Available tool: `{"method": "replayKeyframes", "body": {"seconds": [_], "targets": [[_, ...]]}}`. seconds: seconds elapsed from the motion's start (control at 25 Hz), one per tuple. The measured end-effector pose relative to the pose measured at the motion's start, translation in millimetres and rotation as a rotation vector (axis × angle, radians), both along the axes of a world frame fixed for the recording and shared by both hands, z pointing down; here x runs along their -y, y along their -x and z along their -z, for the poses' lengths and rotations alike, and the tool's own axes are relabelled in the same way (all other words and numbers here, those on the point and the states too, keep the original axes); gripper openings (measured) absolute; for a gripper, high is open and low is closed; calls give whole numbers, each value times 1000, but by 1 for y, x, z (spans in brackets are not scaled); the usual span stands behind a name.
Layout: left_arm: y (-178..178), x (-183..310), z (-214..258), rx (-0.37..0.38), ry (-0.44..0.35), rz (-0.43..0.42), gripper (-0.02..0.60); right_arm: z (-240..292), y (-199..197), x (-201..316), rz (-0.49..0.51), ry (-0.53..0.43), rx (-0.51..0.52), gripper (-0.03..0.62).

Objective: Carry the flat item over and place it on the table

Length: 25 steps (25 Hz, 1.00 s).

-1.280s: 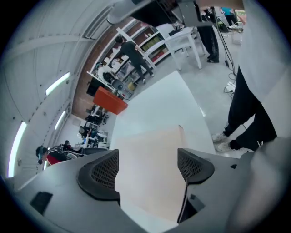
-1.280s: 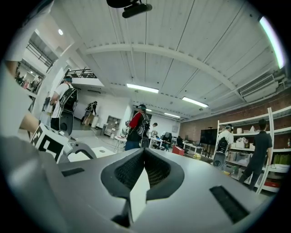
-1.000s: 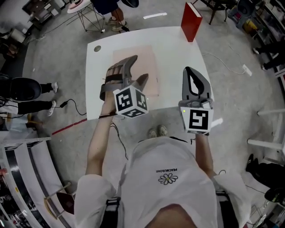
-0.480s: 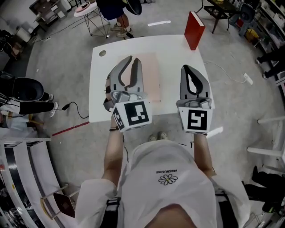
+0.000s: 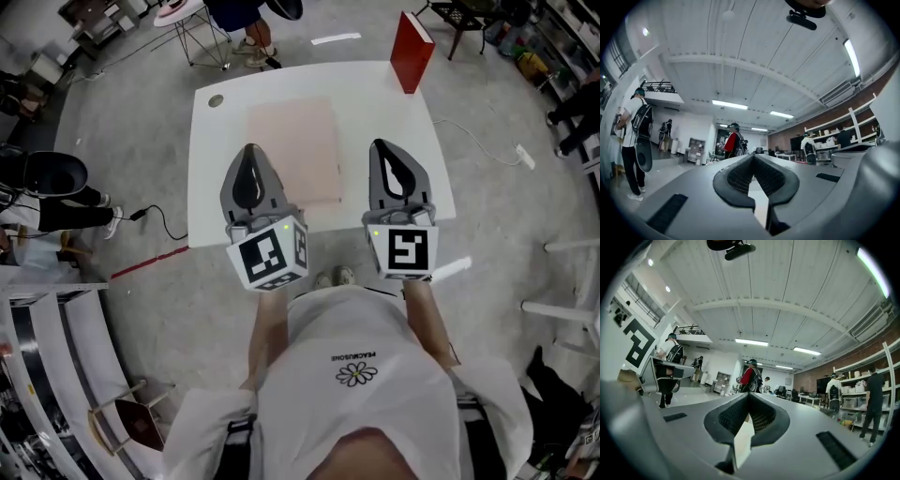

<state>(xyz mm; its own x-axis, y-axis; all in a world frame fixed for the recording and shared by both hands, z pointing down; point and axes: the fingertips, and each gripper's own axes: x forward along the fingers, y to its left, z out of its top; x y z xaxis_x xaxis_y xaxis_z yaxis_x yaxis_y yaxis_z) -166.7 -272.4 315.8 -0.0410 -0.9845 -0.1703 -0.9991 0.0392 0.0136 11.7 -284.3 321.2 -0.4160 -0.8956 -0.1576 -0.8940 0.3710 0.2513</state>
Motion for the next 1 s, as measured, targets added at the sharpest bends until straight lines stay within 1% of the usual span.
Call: {"method": "replayKeyframes", "body": {"seconds": [0.12, 0.24, 0.6, 0.84, 1.0], "targets": [[4, -3, -10, -1, 31, 11, 15, -12, 1, -3, 6, 58, 23, 11], [4, -4, -12, 15, 47, 12, 15, -17, -2, -3, -14, 97, 14, 11], [-3, 1, -14, 63, 59, -11, 15, -17, 1, 1, -10, 96, 12, 11], [-2, 3, -16, 64, 63, -16, 15, -17, -1, 2, -11, 78, 12, 11], [-2, 5, -22, 73, 71, -20, 15, -26, -3, 3, -20, 101, 10, 11]]}}
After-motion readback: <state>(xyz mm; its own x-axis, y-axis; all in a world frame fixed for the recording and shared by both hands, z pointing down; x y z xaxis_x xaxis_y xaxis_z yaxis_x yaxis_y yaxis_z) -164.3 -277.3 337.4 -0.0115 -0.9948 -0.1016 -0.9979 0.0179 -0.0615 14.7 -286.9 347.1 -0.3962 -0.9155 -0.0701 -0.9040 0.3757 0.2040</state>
